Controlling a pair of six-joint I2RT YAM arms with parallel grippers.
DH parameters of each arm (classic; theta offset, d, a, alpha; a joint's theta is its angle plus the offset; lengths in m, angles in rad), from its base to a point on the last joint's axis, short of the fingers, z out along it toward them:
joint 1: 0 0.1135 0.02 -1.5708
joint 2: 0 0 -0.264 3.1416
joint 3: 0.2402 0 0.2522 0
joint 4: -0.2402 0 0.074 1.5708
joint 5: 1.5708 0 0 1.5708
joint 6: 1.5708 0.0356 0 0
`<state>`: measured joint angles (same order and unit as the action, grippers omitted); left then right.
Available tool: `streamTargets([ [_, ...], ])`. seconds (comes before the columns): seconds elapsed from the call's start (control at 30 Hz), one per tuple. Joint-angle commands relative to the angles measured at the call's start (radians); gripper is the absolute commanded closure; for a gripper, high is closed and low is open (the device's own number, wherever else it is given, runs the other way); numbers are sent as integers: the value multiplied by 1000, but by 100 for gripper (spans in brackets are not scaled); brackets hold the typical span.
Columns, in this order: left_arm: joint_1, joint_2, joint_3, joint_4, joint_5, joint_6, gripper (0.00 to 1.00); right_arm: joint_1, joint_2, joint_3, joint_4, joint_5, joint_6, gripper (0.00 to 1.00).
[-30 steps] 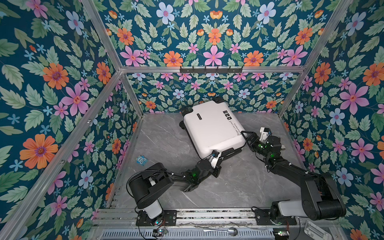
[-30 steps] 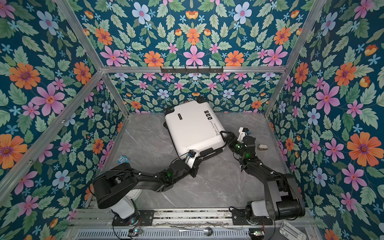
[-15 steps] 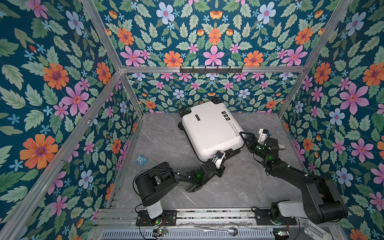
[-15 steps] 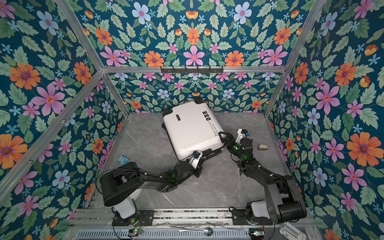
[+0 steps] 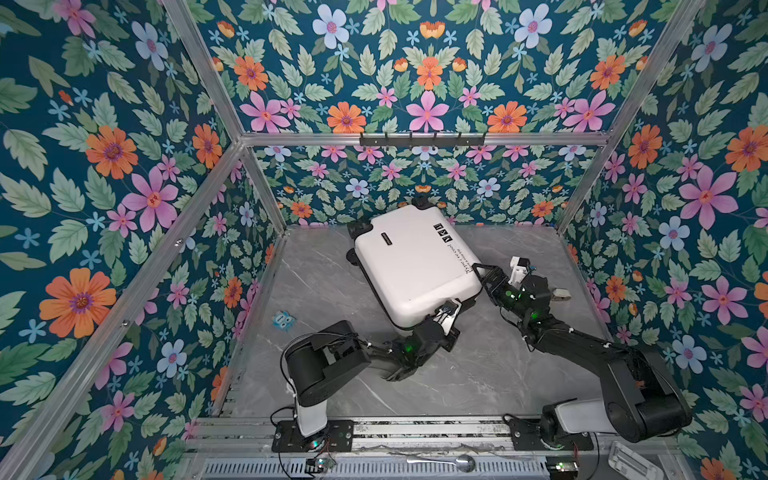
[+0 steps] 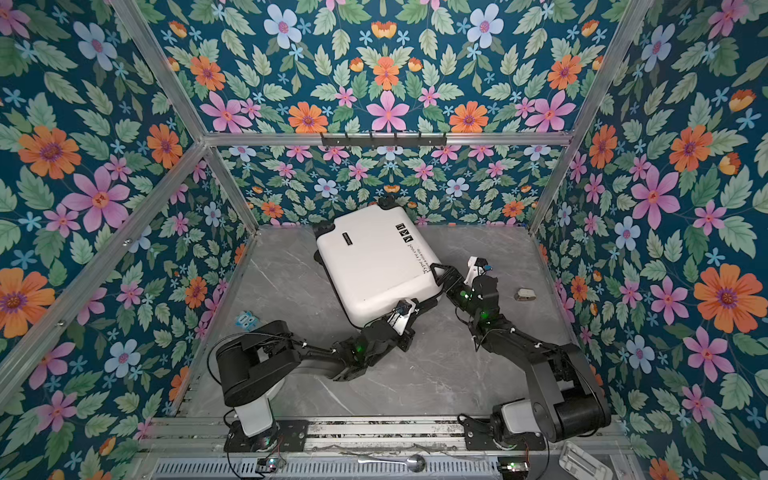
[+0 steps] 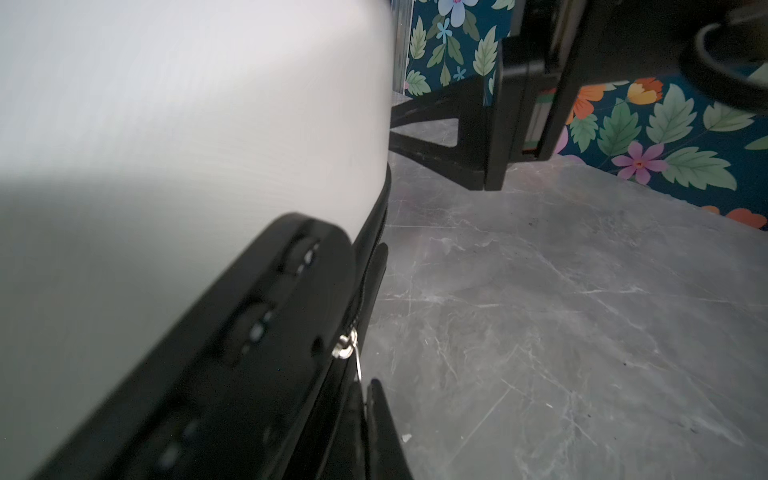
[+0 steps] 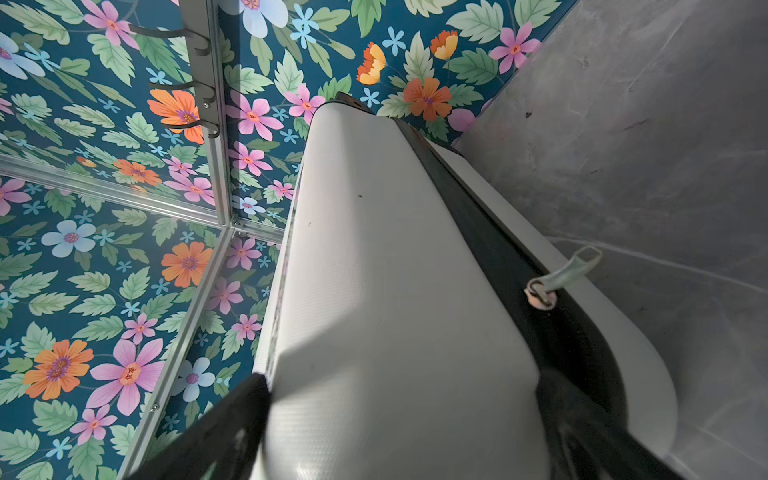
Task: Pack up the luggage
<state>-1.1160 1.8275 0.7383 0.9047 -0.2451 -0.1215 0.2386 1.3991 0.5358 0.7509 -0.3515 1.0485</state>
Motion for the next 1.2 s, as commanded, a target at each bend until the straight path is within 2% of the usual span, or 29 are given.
streamTargets([
  [0.0, -13, 7, 33, 83, 152, 35, 100, 27, 19, -7, -157, -170, 46, 1],
  [0.53, -14, 69, 137, 62, 158, 49, 100, 74, 24, -6, -158, -147, 50, 1],
  [0.7, -15, 38, 106, 48, 141, 47, 100, 73, -19, 12, -251, -115, 10, 1],
  [0.73, -16, 27, 90, 52, 132, 44, 97, 71, -30, 18, -280, -107, -4, 1],
  [0.8, -23, -13, 43, 66, 93, 39, 70, 56, -56, 31, -340, -97, -31, 1],
  [0.9, -46, -93, -23, 51, 47, 30, 46, 25, -104, 35, -391, -99, -50, 1],
  [1.0, -87, -207, -72, -32, 10, 17, 37, 18, -174, 52, -471, -97, -84, 1],
  [1.1, -133, -356, -114, -142, -45, -5, 35, 18, -237, 76, -564, -91, -135, 1],
  [1.17, -134, -461, -129, -266, -68, -73, 36, 18, -276, 90, -628, -70, -169, 1],
])
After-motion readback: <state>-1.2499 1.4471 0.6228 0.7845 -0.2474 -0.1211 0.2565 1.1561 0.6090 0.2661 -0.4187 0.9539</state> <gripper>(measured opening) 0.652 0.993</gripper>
